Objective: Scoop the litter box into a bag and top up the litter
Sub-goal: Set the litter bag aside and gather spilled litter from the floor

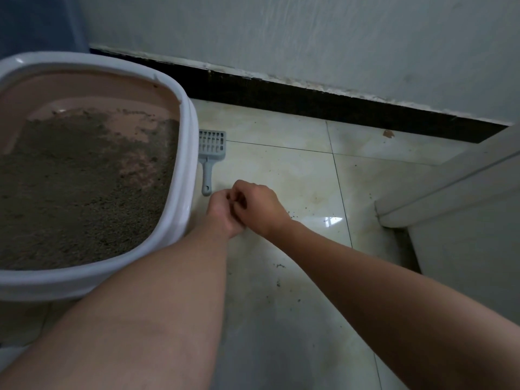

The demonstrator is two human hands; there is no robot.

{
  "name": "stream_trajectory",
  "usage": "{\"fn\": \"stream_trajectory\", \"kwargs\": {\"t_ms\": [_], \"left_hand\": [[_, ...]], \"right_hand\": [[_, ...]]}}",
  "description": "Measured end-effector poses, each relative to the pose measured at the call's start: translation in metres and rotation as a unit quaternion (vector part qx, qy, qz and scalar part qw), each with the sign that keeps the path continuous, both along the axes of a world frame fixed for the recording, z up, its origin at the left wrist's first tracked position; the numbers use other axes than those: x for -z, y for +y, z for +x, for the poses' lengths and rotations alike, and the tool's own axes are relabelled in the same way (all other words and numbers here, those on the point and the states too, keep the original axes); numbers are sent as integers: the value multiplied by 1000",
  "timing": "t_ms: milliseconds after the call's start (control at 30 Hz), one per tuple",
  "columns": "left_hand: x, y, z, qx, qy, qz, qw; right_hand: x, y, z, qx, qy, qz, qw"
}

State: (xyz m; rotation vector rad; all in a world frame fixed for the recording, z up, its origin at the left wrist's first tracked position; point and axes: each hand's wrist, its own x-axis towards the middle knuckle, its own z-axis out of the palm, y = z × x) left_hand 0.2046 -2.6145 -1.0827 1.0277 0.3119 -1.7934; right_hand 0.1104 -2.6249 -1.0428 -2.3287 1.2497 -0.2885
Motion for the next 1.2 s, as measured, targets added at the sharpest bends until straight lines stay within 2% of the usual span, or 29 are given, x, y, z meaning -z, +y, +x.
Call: {"fn": "stream_trajectory", "kwargs": {"t_ms": [133, 233, 300, 400, 433, 567, 1033, 1100, 1200], "left_hand": [[-9, 0, -7, -5, -1, -19, 1000], [-11, 2, -12, -32, 5, -21, 999], [-10, 4, -13, -48, 12, -10, 999], [-4, 6, -14, -53, 14, 5, 998], [-3, 7, -14, -53, 15, 8, 998], [-6, 5, -14, -58, 17, 5, 998], [-4, 13, -6, -53, 0, 13, 999], [-5, 12, -7, -45, -8, 14, 999], [-4, 10, -9, -32, -25, 18, 999]], "right_hand": [[-5, -9, -13, 28, -33, -17, 999], [-5, -27, -42, 147, -73, -27, 986], [3, -37, -68, 203, -23, -20, 979], [25, -37, -95, 164, 149, 52, 974], [31, -33, -98, 150, 169, 68, 972], [41, -21, -96, 136, 138, 56, 979], [37, -19, -87, 96, 249, 20, 964], [38, -18, -88, 101, 223, 27, 969], [37, -17, -83, 92, 139, 22, 986]]}}
